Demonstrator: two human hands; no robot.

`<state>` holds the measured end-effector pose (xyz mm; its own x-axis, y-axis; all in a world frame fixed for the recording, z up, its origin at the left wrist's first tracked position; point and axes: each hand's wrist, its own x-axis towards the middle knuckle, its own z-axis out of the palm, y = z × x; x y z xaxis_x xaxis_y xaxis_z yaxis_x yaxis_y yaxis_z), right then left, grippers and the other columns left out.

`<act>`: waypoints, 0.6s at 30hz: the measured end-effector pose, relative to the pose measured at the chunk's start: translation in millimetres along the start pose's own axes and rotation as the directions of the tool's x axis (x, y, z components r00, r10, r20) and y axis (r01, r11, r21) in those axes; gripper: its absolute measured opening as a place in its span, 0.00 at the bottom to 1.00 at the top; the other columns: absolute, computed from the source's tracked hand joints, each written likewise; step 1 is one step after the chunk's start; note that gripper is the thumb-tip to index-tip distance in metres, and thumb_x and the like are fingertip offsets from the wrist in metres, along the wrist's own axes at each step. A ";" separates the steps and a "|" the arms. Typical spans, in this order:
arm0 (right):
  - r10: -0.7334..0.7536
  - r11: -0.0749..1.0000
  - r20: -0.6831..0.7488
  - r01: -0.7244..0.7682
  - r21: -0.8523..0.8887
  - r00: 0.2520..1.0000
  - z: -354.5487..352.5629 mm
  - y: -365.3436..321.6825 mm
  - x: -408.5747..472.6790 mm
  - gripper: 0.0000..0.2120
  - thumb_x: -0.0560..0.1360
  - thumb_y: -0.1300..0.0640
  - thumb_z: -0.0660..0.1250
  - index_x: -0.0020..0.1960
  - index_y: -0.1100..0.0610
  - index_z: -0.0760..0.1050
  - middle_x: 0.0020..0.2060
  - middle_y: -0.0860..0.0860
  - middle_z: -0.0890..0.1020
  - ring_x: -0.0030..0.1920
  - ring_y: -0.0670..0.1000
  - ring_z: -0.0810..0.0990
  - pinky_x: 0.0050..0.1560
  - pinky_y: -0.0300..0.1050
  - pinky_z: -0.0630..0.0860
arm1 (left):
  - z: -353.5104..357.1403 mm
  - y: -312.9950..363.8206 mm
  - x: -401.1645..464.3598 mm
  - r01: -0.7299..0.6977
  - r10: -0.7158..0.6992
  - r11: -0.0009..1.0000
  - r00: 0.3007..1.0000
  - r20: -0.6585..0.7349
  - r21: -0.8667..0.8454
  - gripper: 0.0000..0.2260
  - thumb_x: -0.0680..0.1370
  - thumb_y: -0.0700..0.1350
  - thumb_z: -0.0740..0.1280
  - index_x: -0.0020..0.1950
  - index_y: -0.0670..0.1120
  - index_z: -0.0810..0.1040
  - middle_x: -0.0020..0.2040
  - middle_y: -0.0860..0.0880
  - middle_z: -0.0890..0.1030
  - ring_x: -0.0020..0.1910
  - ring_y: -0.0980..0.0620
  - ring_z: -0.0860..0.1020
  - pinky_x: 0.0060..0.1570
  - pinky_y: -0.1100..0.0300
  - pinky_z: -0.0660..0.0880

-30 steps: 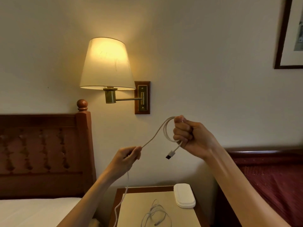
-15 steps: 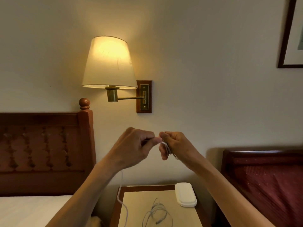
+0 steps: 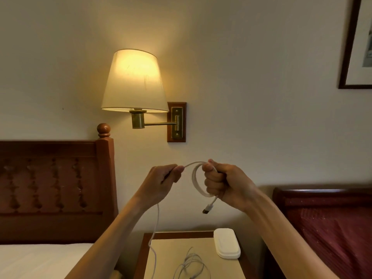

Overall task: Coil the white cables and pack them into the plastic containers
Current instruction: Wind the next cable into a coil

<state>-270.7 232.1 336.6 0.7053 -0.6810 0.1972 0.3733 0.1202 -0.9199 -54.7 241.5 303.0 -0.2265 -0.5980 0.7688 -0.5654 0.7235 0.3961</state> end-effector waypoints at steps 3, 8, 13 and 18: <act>0.021 0.998 0.005 -0.021 0.062 1.000 -7.2 -8.7 -1.9 0.20 0.85 0.55 0.48 0.37 0.56 0.70 0.24 0.46 0.60 0.23 0.45 0.57 0.24 0.38 0.59 | 1.2 -28.6 -21.3 0.090 -0.089 0.991 0.996 0.017 -0.101 0.16 0.82 0.51 0.58 0.37 0.46 0.72 0.30 0.56 0.69 0.30 0.54 0.67 0.34 0.60 0.66; -0.019 0.950 -0.018 0.023 0.310 1.000 -15.8 -17.3 0.5 0.17 0.83 0.55 0.51 0.37 0.56 0.70 0.24 0.46 0.60 0.25 0.45 0.54 0.24 0.38 0.59 | 7.5 -74.1 -59.0 0.246 -0.246 0.969 0.969 0.026 0.011 0.13 0.82 0.52 0.57 0.41 0.55 0.75 0.31 0.56 0.72 0.30 0.57 0.68 0.32 0.62 0.65; -0.065 0.979 -0.135 0.089 0.183 0.989 -17.2 -16.5 10.6 0.19 0.85 0.53 0.48 0.39 0.56 0.68 0.25 0.47 0.63 0.25 0.46 0.62 0.27 0.38 0.65 | 13.6 -48.6 -73.8 0.351 -0.421 0.902 0.845 0.329 0.252 0.13 0.82 0.57 0.53 0.42 0.56 0.73 0.35 0.55 0.74 0.33 0.59 0.71 0.36 0.62 0.68; -0.137 0.969 -0.162 0.098 -0.225 0.977 -1.3 3.4 20.5 0.19 0.85 0.52 0.48 0.44 0.59 0.71 0.31 0.54 0.78 0.32 0.51 0.78 0.38 0.43 0.77 | -0.5 28.2 -40.2 0.109 -0.362 0.909 0.689 0.628 0.403 0.20 0.82 0.60 0.55 0.34 0.53 0.71 0.30 0.55 0.70 0.26 0.58 0.67 0.32 0.65 0.63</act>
<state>-255.8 217.5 337.1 0.5406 -0.7989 0.2636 0.2952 -0.1132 -0.9487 -61.2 286.1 283.5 -0.4499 -0.8902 0.0712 -0.8581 0.4530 0.2417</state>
